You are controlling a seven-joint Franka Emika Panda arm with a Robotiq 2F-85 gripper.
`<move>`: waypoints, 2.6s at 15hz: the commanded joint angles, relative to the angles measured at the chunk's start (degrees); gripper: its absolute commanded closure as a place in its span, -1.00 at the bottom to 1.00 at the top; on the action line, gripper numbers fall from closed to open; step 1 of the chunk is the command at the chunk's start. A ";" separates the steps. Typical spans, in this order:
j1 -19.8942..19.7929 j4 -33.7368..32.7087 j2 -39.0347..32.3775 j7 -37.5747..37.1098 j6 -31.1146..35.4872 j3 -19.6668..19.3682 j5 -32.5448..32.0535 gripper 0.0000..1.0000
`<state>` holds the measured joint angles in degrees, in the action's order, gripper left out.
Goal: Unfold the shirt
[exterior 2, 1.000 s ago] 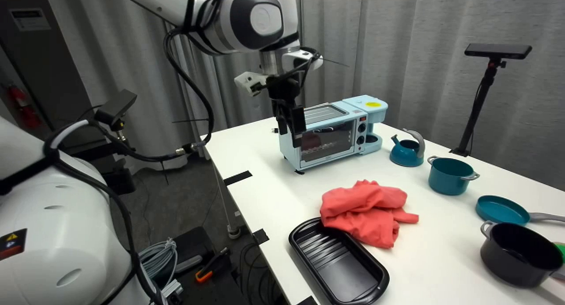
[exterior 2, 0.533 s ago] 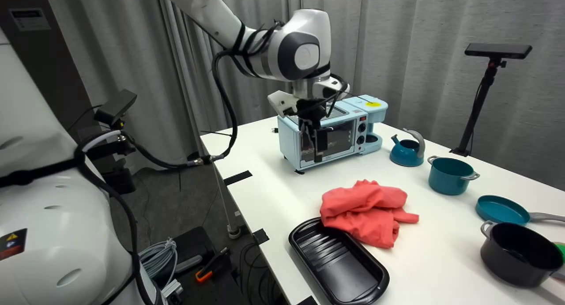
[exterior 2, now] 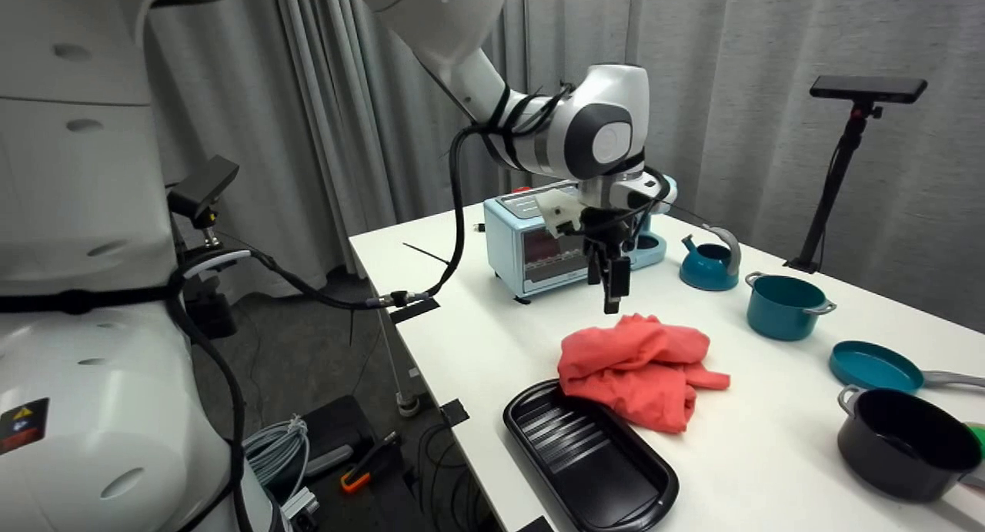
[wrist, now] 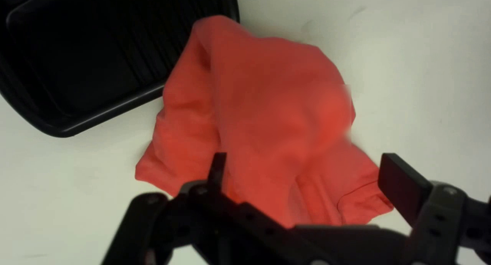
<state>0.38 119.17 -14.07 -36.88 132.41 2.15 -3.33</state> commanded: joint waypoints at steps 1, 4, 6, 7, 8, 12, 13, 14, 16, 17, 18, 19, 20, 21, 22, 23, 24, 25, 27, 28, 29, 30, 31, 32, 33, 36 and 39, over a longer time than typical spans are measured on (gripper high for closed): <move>1.67 -6.14 -4.48 -2.64 -0.69 -3.59 -0.81 -1.00; 1.48 -4.72 -3.57 -0.58 -0.09 -4.20 0.58 -1.00; 1.42 -5.39 -3.77 -0.68 -0.09 -4.52 0.56 -1.00; 1.46 -5.46 -3.77 -0.75 -0.09 -4.51 0.56 -1.00; 1.52 -5.47 -3.77 -0.84 -0.09 -4.50 0.55 -1.00; 1.70 -7.84 -7.89 -1.73 2.94 -5.14 -0.07 -1.00; 1.69 -8.26 -9.02 -1.31 3.26 -5.19 0.19 -1.00; 1.61 -8.55 -10.14 -0.83 3.72 -5.15 0.70 -1.00; 1.52 -9.36 -12.69 0.27 4.55 -4.95 1.49 -1.00; 1.77 -9.91 -14.04 0.21 5.01 -5.06 1.48 -1.00; 1.99 -10.61 -15.36 -0.04 5.17 -5.20 1.57 -1.00; 2.24 -11.16 -16.27 -0.39 5.55 -5.42 1.50 -1.00; 2.38 -11.83 -17.23 -0.31 5.68 -5.48 1.61 -0.92; 2.44 -12.50 -17.96 -0.20 5.52 -5.55 1.80 -0.47; 2.45 -13.10 -18.61 -0.10 5.37 -5.59 2.06 -0.44; 2.49 -13.54 -19.06 -0.17 5.23 -5.69 2.22 -0.38; 2.49 -13.82 -19.27 -0.14 5.20 -5.81 2.30 -0.20; 2.46 -13.71 -19.14 -0.06 5.53 -5.89 2.39 -0.05; 2.27 -13.58 -18.57 0.25 5.70 -5.92 2.70 0.27; 2.15 -13.54 -18.23 0.43 5.60 -5.84 2.95 0.44; 2.09 -13.25 -17.65 0.61 5.76 -5.78 3.18 0.57; 2.06 -12.87 -16.90 0.86 5.99 -5.70 3.37 0.71; 1.99 -12.39 -15.96 1.30 6.26 -5.54 3.63 0.87; 1.99 -11.55 -14.70 1.97 6.93 -5.39 3.63 0.98; 1.97 -10.39 -13.14 3.28 8.16 -5.14 3.44 1.00; 1.92 -6.73 -8.67 8.27 13.14 -4.26 3.38 0.95; 0.48 -2.54 -4.38 17.93 16.37 -0.77 7.04 0.95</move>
<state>1.79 110.62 -24.20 -27.91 145.66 -1.25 -0.69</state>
